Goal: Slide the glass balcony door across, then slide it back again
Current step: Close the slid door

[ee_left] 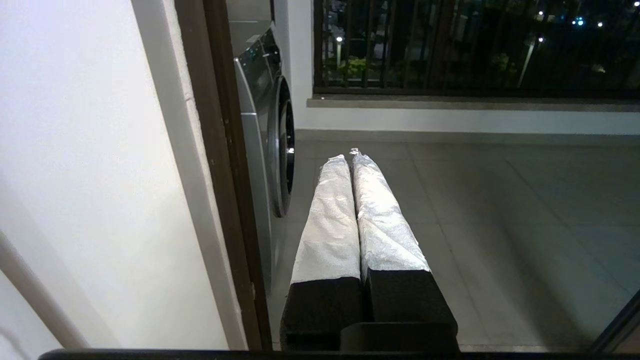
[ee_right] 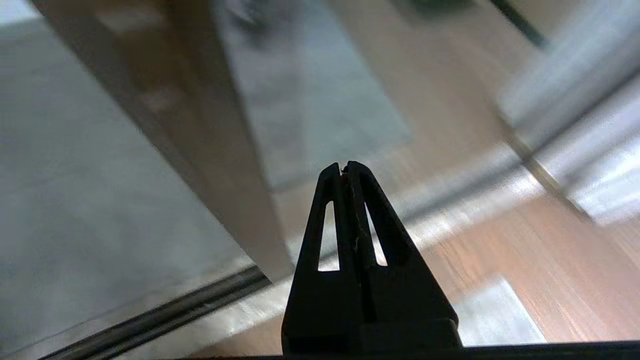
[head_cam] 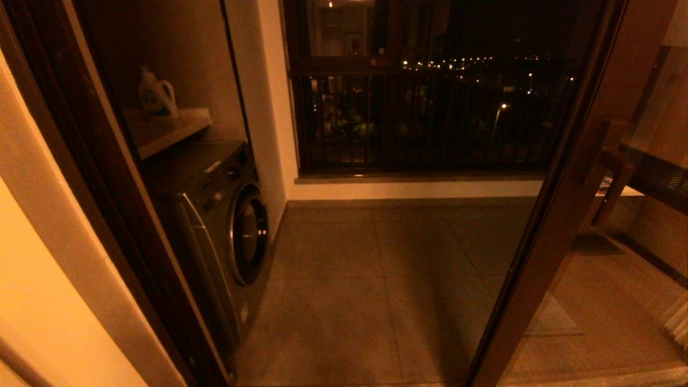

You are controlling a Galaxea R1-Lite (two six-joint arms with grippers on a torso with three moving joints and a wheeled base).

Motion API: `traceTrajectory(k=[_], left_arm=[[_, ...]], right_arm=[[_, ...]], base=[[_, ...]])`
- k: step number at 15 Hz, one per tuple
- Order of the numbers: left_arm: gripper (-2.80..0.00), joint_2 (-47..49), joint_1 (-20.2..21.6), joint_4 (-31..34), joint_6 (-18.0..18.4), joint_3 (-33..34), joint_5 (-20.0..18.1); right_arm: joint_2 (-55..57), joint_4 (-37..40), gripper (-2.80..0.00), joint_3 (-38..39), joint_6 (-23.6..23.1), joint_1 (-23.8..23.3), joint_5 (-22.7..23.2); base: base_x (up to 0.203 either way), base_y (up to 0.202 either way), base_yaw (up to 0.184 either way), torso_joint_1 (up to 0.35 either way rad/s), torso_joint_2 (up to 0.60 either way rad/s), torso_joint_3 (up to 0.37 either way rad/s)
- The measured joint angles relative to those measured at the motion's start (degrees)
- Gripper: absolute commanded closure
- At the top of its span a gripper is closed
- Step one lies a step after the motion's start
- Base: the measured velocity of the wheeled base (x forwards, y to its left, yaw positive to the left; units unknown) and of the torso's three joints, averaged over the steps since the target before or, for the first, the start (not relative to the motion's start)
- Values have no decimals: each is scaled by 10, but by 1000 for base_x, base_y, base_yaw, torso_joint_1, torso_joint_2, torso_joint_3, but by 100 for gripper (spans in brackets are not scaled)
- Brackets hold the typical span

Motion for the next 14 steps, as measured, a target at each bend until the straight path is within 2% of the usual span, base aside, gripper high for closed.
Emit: traceTrajectory(k=[5,14], left_arm=[[0,0,0,0,0,0,0],[0,0,0,0,0,0,0]], right_arm=[[39,-8,0,-11,-8,-6,99],[90,-70,0,-12,-7,-16,114]], base=[[0,0,0,0,0,0],[0,0,0,0,0,0]])
